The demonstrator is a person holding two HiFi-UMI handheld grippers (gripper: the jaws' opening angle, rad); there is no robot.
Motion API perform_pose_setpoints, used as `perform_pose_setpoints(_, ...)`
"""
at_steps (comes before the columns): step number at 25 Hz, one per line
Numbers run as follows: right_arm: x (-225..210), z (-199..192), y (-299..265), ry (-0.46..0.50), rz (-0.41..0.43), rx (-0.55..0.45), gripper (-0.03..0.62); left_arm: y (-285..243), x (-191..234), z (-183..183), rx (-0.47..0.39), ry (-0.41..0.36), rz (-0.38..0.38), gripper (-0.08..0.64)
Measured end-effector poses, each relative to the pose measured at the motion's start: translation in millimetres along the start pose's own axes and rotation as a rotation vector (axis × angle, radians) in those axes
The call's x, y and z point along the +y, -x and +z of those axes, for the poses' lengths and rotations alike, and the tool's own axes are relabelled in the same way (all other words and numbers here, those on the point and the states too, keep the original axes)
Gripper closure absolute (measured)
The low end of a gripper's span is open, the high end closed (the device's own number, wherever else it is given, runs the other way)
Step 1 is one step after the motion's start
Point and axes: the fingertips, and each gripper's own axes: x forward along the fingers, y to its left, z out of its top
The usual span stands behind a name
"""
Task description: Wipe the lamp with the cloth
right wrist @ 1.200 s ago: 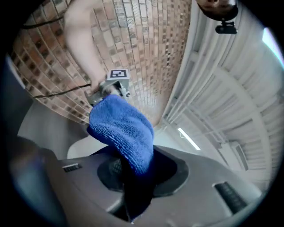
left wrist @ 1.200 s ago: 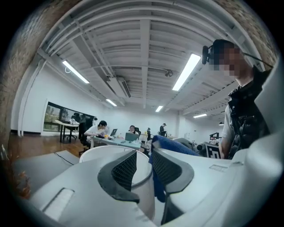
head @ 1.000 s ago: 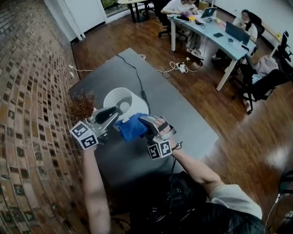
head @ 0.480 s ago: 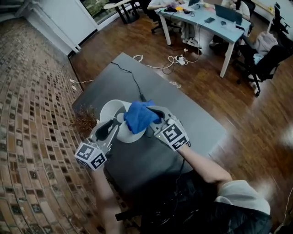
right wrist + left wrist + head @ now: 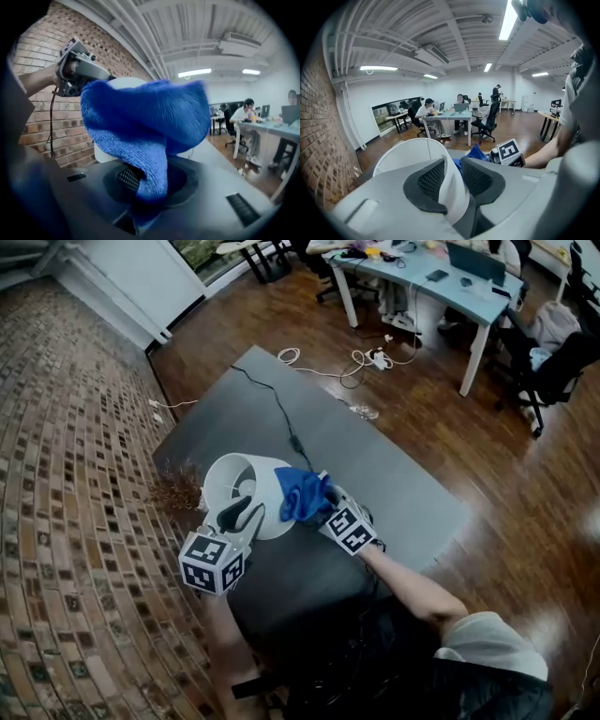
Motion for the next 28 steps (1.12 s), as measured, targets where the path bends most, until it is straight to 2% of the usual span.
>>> perform_pose_setpoints(2, -15.5, -21.9, 3.2, -0.119, 0.02, 0.066, 0.515, 0.4, -4.2, -1.5, -0.001, -0.03, 0.0, 0.456)
perform_pose_setpoints(3, -21.8, -19.1, 7.3, -0.181, 0.046, 0.054, 0.517, 1.7, -8.9, -3.3, -0.001, -0.053, 0.0, 0.456)
perform_pose_setpoints(4, -26.7, -5.4, 13.0, -0.239, 0.083, 0.014, 0.518, 3.9, -15.3, -5.3, -0.003, -0.08, 0.0, 0.456)
perform_pose_setpoints(6, -32.9, 47.8, 29.2, -0.336, 0.188, -0.111, 0.522, 8.9, -32.3, -7.7, -0.02, -0.135, 0.004, 0.456)
perform_pose_setpoints(9, -25.8, 139.8, 52.3, -0.445, 0.405, -0.259, 0.526, 15.0, -54.4, -10.5, -0.065, -0.205, 0.024, 0.457)
perform_pose_setpoints(11, -8.3, 174.8, 54.0, -0.501, 0.551, -0.27, 0.526, 17.6, -63.3, -13.7, -0.084, -0.259, 0.042, 0.459)
perform_pose_setpoints(13, 9.3, 177.7, 42.5, -0.557, 0.642, -0.221, 0.526, 18.9, -72.0, -17.6, -0.093, -0.313, 0.047, 0.474)
perform_pose_setpoints(14, 13.1, 169.5, 34.6, -0.579, 0.653, -0.19, 0.526, 19.6, -75.1, -20.1, -0.094, -0.328, 0.048, 0.486)
perform_pose_setpoints(16, 5.9, 141.8, 19.1, -0.616, 0.617, -0.135, 0.526, 22.2, -77.4, -23.8, -0.098, -0.334, 0.052, 0.488)
perform_pose_setpoints(21, -57.4, 10.0, -23.5, -0.689, 0.347, 0.119, 0.527, 28.5, -80.2, -27.7, -0.135, -0.345, 0.062, 0.488)
perform_pose_setpoints(22, -65.9, -5.0, -23.1, -0.714, 0.317, 0.143, 0.527, 29.6, -83.1, -29.3, -0.137, -0.352, 0.059, 0.489)
perform_pose_setpoints(24, -70.0, 10.1, -9.5, -0.725, 0.327, 0.107, 0.526, 30.4, -90.1, -31.6, -0.138, -0.376, 0.053, 0.489)
perform_pose_setpoints(26, -61.6, 73.9, 12.6, -0.676, 0.415, -0.008, 0.526, 29.5, -96.2, -32.1, -0.142, -0.408, 0.053, 0.489)
perform_pose_setpoints(28, -40.8, 148.0, 35.4, -0.599, 0.554, -0.118, 0.526, 27.5, -103.3, -32.1, -0.144, -0.442, 0.056, 0.489)
